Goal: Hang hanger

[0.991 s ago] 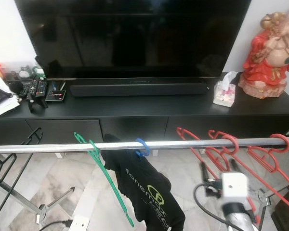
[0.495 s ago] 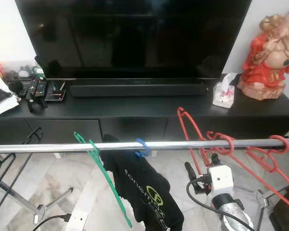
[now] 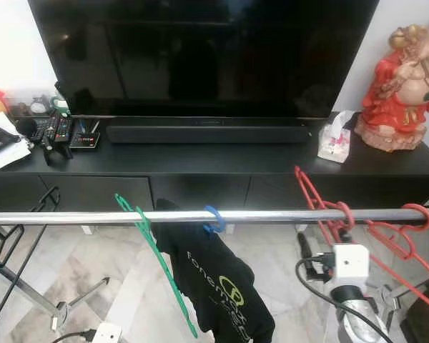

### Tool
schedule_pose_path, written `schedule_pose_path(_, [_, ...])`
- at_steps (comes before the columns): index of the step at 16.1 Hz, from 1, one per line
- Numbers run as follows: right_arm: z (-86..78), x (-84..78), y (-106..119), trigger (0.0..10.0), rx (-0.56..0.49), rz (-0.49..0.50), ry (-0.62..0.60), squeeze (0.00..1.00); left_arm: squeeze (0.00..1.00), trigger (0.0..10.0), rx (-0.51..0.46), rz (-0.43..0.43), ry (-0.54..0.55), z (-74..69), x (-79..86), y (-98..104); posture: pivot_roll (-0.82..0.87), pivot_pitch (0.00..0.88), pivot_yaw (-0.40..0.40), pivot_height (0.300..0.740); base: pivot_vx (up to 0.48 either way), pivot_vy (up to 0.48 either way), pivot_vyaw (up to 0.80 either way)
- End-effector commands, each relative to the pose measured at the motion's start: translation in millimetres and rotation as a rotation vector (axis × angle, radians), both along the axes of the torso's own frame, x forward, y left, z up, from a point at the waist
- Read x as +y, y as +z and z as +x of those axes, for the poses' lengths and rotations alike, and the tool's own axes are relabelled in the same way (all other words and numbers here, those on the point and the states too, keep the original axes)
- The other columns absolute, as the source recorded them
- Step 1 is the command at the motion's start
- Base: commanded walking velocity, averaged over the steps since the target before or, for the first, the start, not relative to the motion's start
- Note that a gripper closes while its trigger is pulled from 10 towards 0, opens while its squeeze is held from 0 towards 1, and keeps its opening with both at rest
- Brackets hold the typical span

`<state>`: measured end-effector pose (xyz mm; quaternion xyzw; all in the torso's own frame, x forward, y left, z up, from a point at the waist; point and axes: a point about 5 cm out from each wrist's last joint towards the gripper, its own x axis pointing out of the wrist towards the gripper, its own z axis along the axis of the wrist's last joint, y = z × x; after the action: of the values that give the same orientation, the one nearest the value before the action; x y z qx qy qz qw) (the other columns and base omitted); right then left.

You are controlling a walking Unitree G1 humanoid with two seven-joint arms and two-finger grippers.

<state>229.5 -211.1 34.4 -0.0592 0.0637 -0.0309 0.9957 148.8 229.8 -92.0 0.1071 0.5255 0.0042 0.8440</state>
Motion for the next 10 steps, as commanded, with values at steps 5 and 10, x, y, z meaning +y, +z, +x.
schedule_pose_path(5, [-13.4,-8.6,-9,10.0,0.019,0.019,-0.084,0.00,0.00,10.0,0.013,0.017,-0.015,-2.9,18.2,4,-0.15,0.000,-0.036,0.740,0.000,0.000,0.00])
schedule_pose_path(10, [-13.9,-25.1,-22,10.0,0.069,0.020,-0.213,0.00,0.00,10.0,0.009,0.006,0.018,-5.9,16.6,2,-0.11,0.000,-0.069,0.740,0.000,0.000,0.00])
